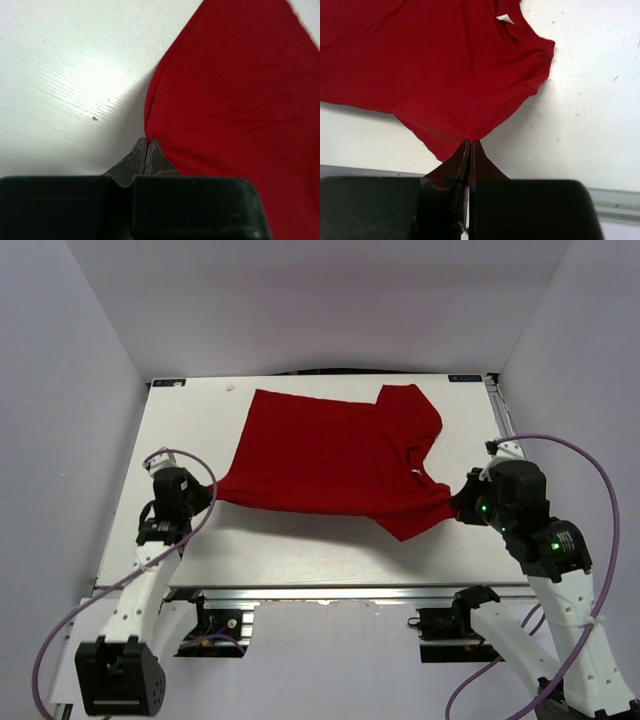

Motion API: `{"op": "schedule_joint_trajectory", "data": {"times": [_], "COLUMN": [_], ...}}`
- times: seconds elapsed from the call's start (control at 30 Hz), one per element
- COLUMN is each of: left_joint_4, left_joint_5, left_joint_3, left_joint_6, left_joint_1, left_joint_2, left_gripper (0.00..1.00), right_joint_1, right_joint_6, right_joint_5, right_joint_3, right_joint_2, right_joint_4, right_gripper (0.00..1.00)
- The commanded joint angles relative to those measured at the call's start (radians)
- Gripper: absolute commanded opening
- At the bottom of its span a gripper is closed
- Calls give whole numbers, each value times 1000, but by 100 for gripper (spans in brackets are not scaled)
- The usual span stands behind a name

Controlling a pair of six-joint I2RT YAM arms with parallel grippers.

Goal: Fold and stack the t-shirts
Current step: Flatten out the tshirt

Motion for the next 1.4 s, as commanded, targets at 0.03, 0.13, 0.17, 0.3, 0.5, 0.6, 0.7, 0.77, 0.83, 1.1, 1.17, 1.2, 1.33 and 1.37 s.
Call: {"op": "schedule_joint_trajectory", "data": {"times": [0.03,0.13,0.17,0.3,0.5,0.6,0.7,0.77,0.83,1.1,1.17,1.2,1.33,1.37], "left_joint_4": [-102,-147,-160,-214,-246,-259,-254,-257,-256,-234,-230,-225,-200,-191], "left_joint_5": [-66,-67,-63,-101,-44,-46,-37,-32,-34,-80,-81,-77,-75,-86], "left_joint_3": [36,36,41,75,78,58,58,63,63,52,47,43,46,50], "left_joint_6": [-11,-14,-16,-42,-68,-66,-72,-69,-59,-65,-68,-66,-59,-62], "left_joint_1": [6,6,5,6,6,6,6,6,5,6,6,6,6,6], "left_joint_2": [-128,-173,-179,-197,-201,-196,-184,-169,-158,-89,-81,-86,-101,-93], "left_gripper": [0,0,0,0,0,0,0,0,0,0,0,0,0,0], "right_joint_1": [5,5,4,4,5,5,5,4,5,5,5,4,5,5], "right_joint_6": [130,208,233,311,324,299,302,301,299,291,293,290,265,235], "right_joint_5": [-18,-64,-75,-152,-228,-180,-172,-184,-164,-121,-114,-112,-112,-109], "right_joint_3": [106,83,71,10,-41,-108,-151,-176,-205,-257,-260,-257,-263,-259], "right_joint_2": [-6,-31,-41,-95,-57,-3,18,35,46,77,83,86,118,138], "right_joint_4": [-155,-209,-224,-310,-382,-359,-292,-260,-235,-160,-152,-150,-117,-73], "right_gripper": [0,0,0,0,0,0,0,0,0,0,0,0,0,0]}}
